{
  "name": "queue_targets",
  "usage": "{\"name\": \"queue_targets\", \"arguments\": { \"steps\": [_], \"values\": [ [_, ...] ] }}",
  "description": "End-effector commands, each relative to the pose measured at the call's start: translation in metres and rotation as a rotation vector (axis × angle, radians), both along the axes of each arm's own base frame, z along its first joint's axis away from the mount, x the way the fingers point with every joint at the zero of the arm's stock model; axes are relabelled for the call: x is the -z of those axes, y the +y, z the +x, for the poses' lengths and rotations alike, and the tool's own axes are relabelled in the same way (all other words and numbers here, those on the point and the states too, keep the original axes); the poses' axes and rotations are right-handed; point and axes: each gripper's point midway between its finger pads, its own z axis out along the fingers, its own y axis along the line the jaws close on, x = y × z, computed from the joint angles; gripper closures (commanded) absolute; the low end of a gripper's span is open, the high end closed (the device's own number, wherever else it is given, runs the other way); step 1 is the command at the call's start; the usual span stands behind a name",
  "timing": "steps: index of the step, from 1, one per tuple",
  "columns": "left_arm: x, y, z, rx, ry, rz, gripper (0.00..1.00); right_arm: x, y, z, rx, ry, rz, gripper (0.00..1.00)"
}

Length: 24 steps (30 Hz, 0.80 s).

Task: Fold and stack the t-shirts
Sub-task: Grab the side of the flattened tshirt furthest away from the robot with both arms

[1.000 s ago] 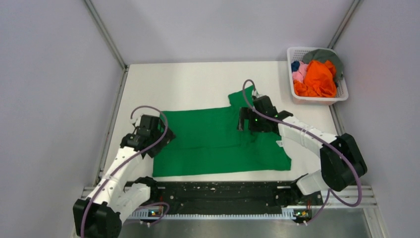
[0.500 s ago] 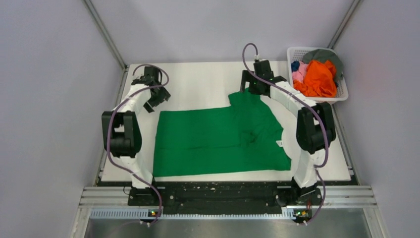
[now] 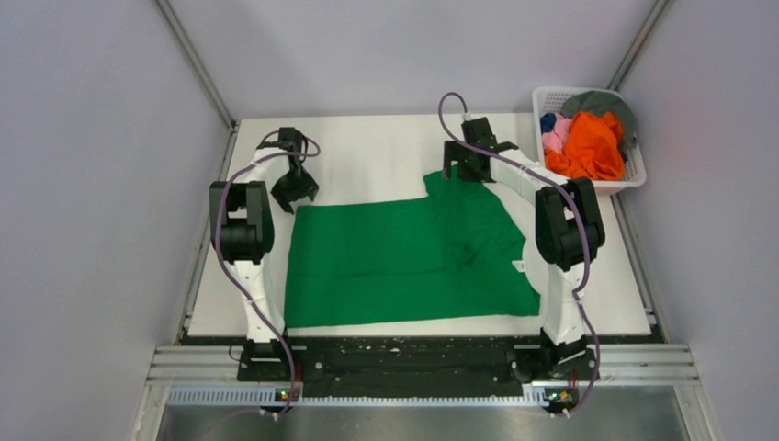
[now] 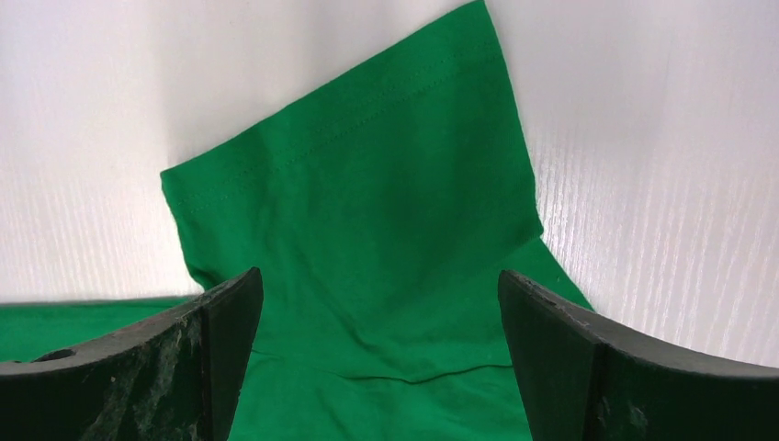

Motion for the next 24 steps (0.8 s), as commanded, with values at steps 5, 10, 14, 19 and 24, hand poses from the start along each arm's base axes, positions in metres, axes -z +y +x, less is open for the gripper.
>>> {"name": "queue_targets", "arguments": {
  "steps": [5,10,14,19,24],
  "values": [
    [0.001,-0.005,-0.019,0.057,0.023,-0.022,0.53,-0.019,-0.001,0.015,0.011,-0.065,-0.007,0.03],
    [0.003,-0.007,-0.025,0.077,0.043,-0.024,0.79,-0.028,0.001,0.033,0.028,-0.105,-0.014,0.04],
    [0.000,-0.006,-0.027,0.084,0.046,-0.018,0.98,-0.032,0.004,0.050,0.033,-0.135,-0.022,0.04],
    [-0.006,-0.005,-0.024,0.088,0.034,-0.014,1.00,-0.030,0.014,0.081,0.005,-0.181,-0.035,0.07],
    [-0.009,-0.006,-0.020,0.100,0.027,-0.016,1.00,-0.008,0.022,0.100,-0.019,-0.175,-0.060,0.14]
  ]
}}
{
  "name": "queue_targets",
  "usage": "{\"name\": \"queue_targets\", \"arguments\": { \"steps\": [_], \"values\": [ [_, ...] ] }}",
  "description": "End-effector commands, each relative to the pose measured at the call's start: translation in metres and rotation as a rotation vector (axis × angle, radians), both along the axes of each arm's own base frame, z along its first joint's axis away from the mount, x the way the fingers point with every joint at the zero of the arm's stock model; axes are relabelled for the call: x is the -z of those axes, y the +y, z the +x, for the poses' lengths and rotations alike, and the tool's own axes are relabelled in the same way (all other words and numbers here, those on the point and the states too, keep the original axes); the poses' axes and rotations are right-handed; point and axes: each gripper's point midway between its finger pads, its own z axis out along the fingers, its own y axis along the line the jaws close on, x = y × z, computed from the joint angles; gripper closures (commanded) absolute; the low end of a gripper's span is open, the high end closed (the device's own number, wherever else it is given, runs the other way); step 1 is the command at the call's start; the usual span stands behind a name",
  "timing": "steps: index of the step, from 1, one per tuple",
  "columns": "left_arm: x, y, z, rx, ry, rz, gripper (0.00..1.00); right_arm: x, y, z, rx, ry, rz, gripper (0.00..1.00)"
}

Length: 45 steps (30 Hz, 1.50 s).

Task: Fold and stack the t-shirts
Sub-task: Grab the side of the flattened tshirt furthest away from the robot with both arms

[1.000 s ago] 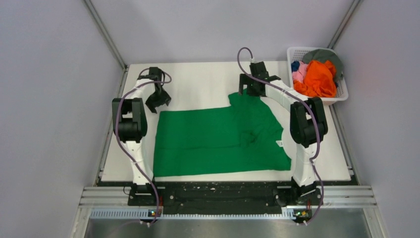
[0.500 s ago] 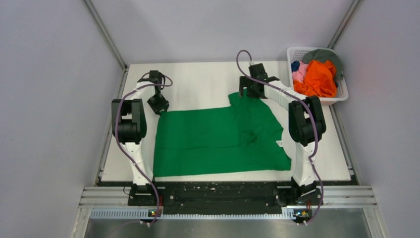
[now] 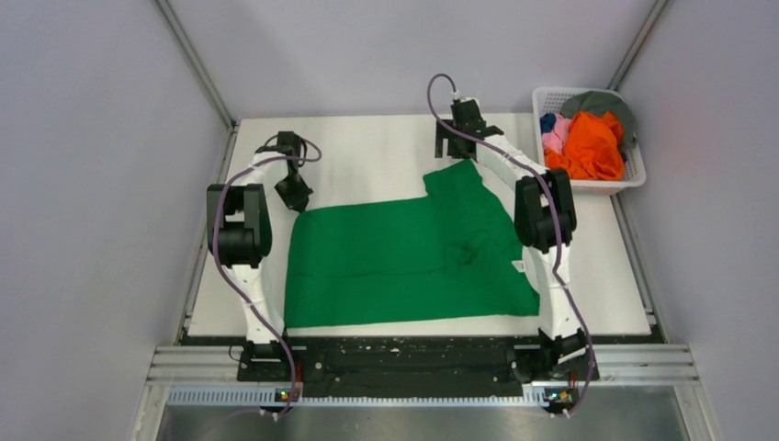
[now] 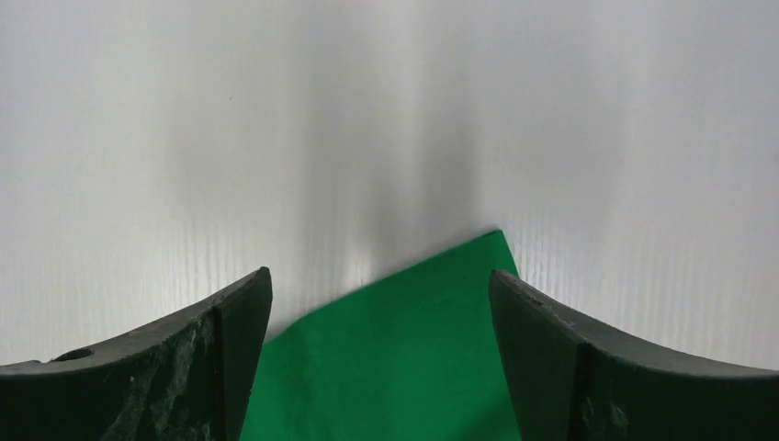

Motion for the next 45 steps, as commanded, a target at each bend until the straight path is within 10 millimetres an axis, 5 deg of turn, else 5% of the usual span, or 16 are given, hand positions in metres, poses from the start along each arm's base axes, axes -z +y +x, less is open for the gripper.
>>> {"name": "queue_targets", "arguments": {
  "steps": [1,5,11,29,37,40,45],
  "values": [
    [-0.011,-0.003,-0.005,0.022,0.011,-0.004,1.00,0.009,0.008,0.021,-0.028,-0.027,-0.038,0.15],
    [-0.013,-0.001,-0.002,0.022,0.007,0.003,1.00,0.030,0.011,0.019,-0.036,0.001,-0.121,0.20],
    [-0.013,0.007,0.007,0.016,0.019,0.042,1.00,0.057,-0.011,-0.006,0.046,0.080,-0.232,0.21],
    [-0.012,0.004,0.015,0.025,0.012,0.024,1.00,0.069,-0.017,-0.035,0.241,0.100,-0.086,0.29],
    [-0.018,0.002,0.017,0.035,-0.011,0.014,1.00,0.065,-0.013,-0.031,0.280,0.059,-0.028,0.68],
    [-0.023,0.000,0.017,0.040,-0.024,0.001,1.00,0.050,-0.013,-0.024,0.274,0.014,-0.019,0.92],
    [-0.032,-0.006,0.014,0.051,-0.055,-0.022,1.00,0.011,-0.008,-0.019,0.217,-0.071,-0.006,1.00]
  ]
}}
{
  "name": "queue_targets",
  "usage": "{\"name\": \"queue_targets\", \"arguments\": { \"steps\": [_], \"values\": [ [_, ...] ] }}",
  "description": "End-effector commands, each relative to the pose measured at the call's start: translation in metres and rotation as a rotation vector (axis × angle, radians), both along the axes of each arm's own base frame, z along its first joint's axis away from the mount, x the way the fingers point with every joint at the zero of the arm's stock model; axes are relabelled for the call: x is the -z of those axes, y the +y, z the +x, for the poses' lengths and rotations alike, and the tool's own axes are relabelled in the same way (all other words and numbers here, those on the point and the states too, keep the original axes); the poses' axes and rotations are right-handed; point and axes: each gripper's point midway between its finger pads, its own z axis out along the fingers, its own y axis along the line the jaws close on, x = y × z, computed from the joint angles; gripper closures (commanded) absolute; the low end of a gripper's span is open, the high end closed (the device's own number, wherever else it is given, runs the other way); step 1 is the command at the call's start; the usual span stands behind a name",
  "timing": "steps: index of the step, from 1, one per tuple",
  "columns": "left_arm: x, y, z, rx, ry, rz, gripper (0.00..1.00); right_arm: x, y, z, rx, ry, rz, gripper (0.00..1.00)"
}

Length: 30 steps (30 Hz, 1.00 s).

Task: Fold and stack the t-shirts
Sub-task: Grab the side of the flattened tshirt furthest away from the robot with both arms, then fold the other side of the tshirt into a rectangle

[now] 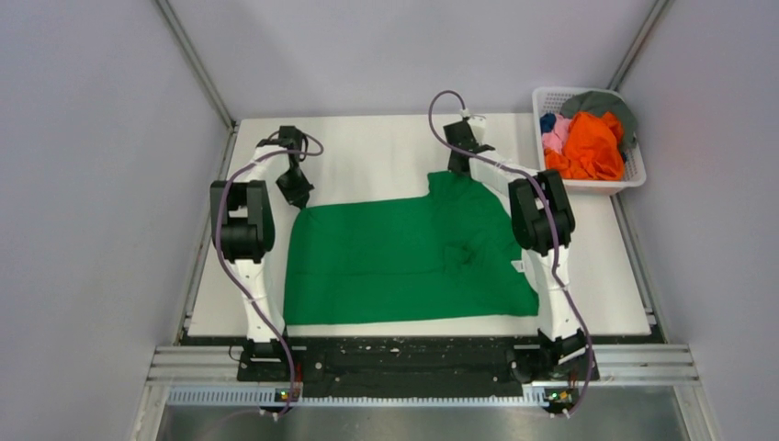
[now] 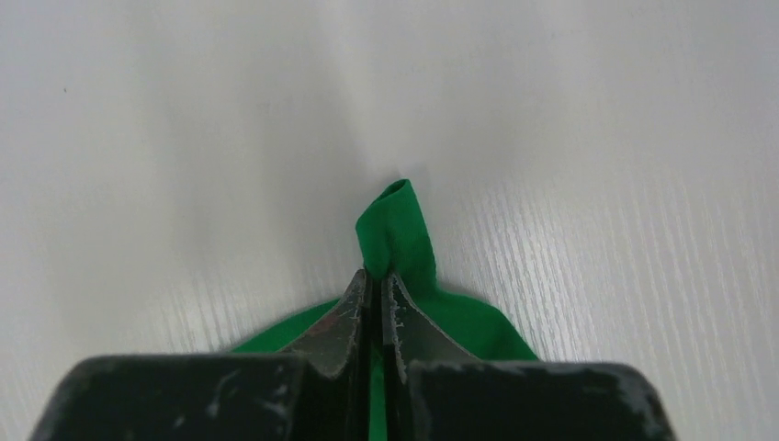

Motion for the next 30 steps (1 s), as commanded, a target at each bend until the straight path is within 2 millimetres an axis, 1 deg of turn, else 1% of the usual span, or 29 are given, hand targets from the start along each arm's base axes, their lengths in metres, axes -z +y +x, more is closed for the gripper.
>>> {"name": "queue_targets", "arguments": {
  "steps": [1,2,3,6,9,13,14,18,19,24,27,30],
  "values": [
    [-0.029,-0.007,0.002,0.020,-0.088,-0.029,1.00,-0.044,0.013,-0.008,-0.077,-0.067,0.017,1.00],
    [-0.031,-0.008,0.000,0.023,-0.093,-0.033,1.00,-0.052,0.013,-0.011,-0.087,-0.085,0.014,1.00],
    [-0.033,-0.009,-0.001,0.022,-0.100,-0.037,1.00,-0.065,0.016,-0.017,-0.103,-0.111,0.019,1.00],
    [-0.040,-0.014,-0.009,0.028,-0.122,-0.048,1.00,-0.081,0.016,-0.037,-0.123,-0.137,0.014,1.00],
    [-0.048,-0.017,-0.020,0.040,-0.136,-0.049,1.00,-0.088,0.014,-0.063,-0.138,-0.138,0.008,1.00],
    [-0.049,-0.021,-0.041,0.050,-0.141,-0.042,1.00,-0.098,0.014,-0.101,-0.164,-0.145,0.015,1.00],
    [-0.050,-0.023,-0.046,0.053,-0.144,-0.042,1.00,-0.097,0.013,-0.112,-0.170,-0.138,0.015,1.00],
    [-0.054,-0.026,-0.066,0.056,-0.162,-0.032,1.00,-0.111,0.013,-0.147,-0.203,-0.152,0.030,1.00],
    [-0.054,-0.026,-0.073,0.053,-0.163,-0.031,1.00,-0.118,0.011,-0.155,-0.213,-0.162,0.035,1.00],
    [-0.060,-0.021,-0.096,0.037,-0.188,-0.013,1.00,-0.123,0.001,-0.199,-0.237,-0.135,0.044,1.00],
    [-0.062,-0.020,-0.109,0.031,-0.203,-0.012,1.00,-0.121,-0.005,-0.224,-0.242,-0.114,0.088,1.00],
    [-0.065,-0.020,-0.117,0.033,-0.221,-0.016,1.00,-0.117,-0.010,-0.246,-0.257,-0.093,0.123,1.00]
  ]
}}
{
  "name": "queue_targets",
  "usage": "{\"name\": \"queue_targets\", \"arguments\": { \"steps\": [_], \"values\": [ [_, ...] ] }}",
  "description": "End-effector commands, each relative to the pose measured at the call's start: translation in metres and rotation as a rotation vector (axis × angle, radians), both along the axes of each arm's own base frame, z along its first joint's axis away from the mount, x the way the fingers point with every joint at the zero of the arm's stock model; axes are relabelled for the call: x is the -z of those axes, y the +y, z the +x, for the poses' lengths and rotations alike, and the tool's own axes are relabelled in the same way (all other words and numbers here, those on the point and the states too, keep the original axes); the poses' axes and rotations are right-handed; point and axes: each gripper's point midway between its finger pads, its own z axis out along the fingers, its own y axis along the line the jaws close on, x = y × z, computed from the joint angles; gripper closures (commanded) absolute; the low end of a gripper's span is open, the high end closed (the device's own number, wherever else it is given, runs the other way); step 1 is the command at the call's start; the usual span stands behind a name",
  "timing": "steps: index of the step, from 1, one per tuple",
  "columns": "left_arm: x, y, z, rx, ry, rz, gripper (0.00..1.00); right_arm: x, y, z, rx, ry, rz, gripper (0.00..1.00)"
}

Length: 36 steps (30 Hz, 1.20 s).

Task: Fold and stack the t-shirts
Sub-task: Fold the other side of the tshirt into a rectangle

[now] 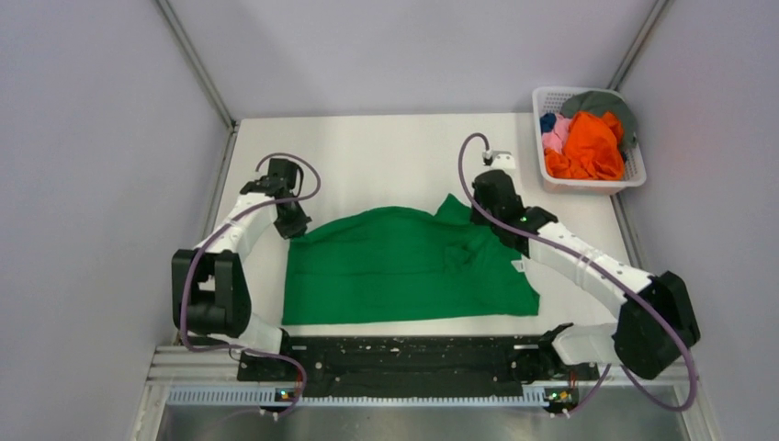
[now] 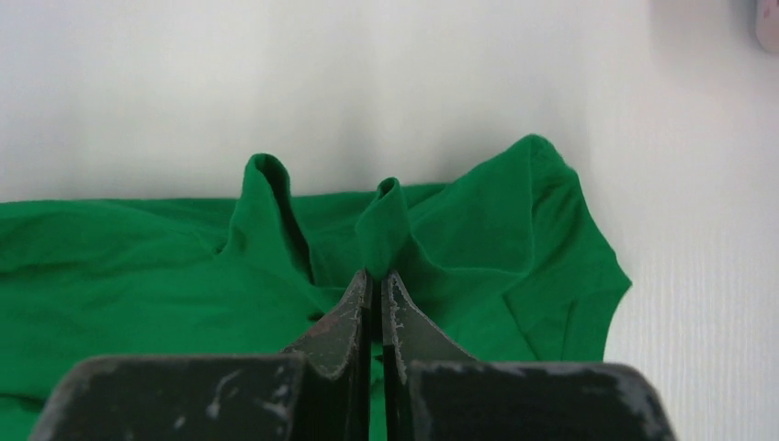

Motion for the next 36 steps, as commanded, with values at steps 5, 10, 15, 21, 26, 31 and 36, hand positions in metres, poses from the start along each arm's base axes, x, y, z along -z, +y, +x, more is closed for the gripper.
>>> {"name": "queue_targets", "arguments": {
  "steps": [5,10,15,21,26,31,36],
  "values": [
    [-0.011,0.004,-0.014,-0.023,-0.080,0.009,1.00,0.013,-0.008,-0.063,-0.065,0.091,0.044,1.00],
    [-0.005,0.005,-0.026,-0.032,-0.075,0.007,1.00,0.023,-0.011,-0.088,-0.090,0.139,0.059,1.00],
    [0.000,0.006,-0.032,-0.040,-0.077,0.005,1.00,0.027,-0.016,-0.099,-0.089,0.149,0.063,1.00],
    [0.007,0.008,-0.035,-0.050,-0.049,0.020,0.98,0.044,-0.014,-0.108,-0.118,0.204,0.055,1.00],
    [0.017,0.016,-0.055,-0.107,0.003,0.046,0.78,0.072,-0.019,-0.141,-0.084,0.348,0.072,0.85],
    [0.005,0.038,-0.087,-0.232,0.033,0.140,0.48,0.078,-0.005,-0.191,-0.184,0.476,0.192,0.51],
    [-0.035,0.027,-0.079,-0.222,-0.135,0.052,0.02,0.053,0.003,-0.188,-0.261,0.392,0.238,0.24]
  ]
}}
